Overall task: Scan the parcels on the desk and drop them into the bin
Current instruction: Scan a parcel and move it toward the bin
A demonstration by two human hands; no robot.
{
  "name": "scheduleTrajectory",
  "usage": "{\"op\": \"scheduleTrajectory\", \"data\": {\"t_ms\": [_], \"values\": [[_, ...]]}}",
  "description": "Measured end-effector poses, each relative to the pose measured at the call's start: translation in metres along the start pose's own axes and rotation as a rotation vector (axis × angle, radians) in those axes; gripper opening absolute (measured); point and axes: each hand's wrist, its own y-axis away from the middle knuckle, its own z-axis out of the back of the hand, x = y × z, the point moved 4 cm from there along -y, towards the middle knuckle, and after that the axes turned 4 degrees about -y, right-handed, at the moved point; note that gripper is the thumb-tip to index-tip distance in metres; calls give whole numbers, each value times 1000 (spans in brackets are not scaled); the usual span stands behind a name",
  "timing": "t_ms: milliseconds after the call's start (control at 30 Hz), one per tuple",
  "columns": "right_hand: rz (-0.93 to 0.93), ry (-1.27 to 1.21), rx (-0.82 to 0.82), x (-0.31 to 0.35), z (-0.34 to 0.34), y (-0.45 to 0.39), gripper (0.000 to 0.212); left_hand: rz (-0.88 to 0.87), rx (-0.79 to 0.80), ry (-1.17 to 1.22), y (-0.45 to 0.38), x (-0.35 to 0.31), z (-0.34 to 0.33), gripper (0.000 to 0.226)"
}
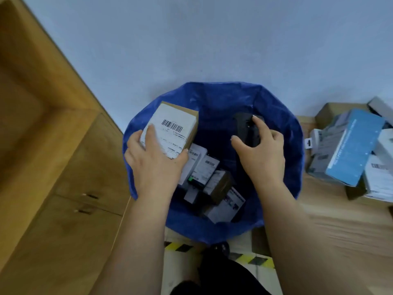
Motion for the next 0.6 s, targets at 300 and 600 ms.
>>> {"op": "scheduleTrajectory", "data": {"t_ms": [300,600], "values": [[-165,24,-116,-48,-14,-81,66,-104,140,-2,-71,-40,-101,94],[-367,80,-159,-124,-96,-139,71,-228,348,-43,-138,-38,-246,96]]}}
